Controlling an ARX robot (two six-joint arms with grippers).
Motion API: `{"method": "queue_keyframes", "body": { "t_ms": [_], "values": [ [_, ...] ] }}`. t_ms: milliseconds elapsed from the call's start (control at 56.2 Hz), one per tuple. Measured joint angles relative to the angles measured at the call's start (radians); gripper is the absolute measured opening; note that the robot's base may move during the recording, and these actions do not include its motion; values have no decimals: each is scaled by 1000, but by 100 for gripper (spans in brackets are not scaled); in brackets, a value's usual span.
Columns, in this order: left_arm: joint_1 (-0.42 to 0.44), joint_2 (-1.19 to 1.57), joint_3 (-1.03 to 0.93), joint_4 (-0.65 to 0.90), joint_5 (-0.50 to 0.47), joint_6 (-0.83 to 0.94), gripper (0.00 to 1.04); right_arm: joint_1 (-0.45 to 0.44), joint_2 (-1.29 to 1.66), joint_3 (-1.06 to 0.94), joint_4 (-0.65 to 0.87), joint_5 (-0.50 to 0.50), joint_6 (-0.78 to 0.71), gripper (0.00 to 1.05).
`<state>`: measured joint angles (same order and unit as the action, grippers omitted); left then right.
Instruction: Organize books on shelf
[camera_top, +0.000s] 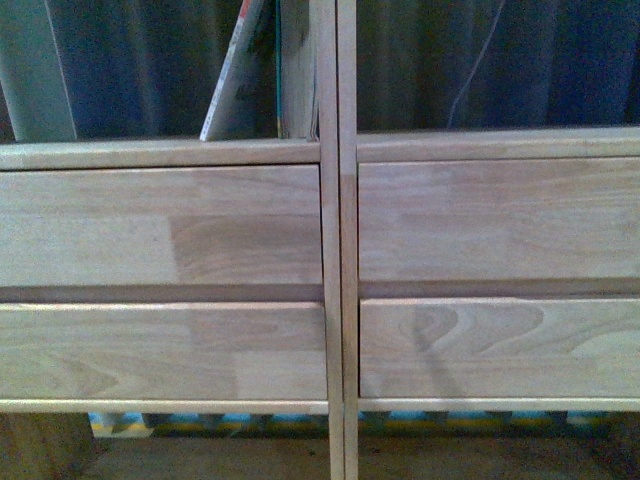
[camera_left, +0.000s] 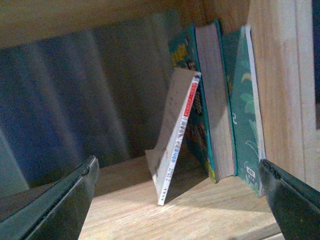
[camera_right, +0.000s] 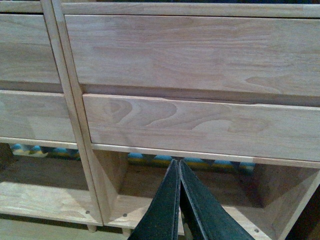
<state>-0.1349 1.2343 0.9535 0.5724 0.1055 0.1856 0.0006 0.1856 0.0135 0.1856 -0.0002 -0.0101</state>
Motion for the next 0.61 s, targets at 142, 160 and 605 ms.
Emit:
{"method": "queue_keyframes", "body": {
  "t_ms": [142,160,605],
  "values": [
    [75,-237,-192,-58,47,-57,97,0,-134,0,-167,0,0,3],
    [88,-271,-217,-65,57,-63,97,0,-151,0,-176,0,0,3],
    [138,-1046,-700,-638,-105,-177,34,0,-180,0,-184,-2,0,42]
  ]
}}
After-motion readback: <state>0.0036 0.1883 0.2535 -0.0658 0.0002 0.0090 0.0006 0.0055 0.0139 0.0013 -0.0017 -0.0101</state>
